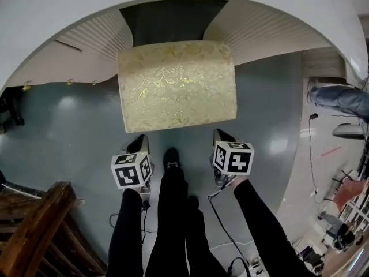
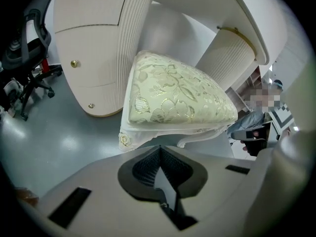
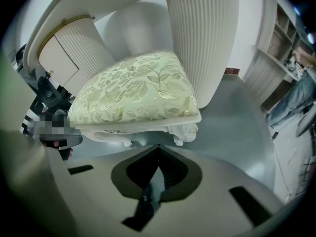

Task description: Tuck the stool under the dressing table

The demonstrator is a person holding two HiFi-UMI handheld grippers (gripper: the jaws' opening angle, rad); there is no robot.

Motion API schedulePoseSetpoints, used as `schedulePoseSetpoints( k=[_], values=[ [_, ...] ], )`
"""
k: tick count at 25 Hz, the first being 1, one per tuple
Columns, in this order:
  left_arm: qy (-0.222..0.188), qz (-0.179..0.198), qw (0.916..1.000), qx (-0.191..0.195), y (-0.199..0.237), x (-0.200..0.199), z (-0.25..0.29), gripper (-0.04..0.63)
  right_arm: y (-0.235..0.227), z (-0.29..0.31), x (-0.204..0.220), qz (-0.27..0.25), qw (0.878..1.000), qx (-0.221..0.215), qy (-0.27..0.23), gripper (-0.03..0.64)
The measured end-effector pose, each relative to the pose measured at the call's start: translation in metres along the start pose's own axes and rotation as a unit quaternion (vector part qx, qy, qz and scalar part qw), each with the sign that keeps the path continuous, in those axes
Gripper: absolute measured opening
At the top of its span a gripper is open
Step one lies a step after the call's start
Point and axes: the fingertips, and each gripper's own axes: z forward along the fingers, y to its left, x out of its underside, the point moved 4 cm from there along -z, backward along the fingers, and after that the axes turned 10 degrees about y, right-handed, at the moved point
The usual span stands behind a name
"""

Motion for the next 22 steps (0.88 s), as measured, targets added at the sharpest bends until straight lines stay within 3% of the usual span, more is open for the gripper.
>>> schedulePoseSetpoints(
  k=[22],
  values=[
    [0.027, 0.003, 0.9994, 0.023, -0.005, -0.018, 0.024, 0.008, 0.007, 0.008, -0.025, -0.009, 1.0, -0.004, -0.001, 0.005]
  ],
)
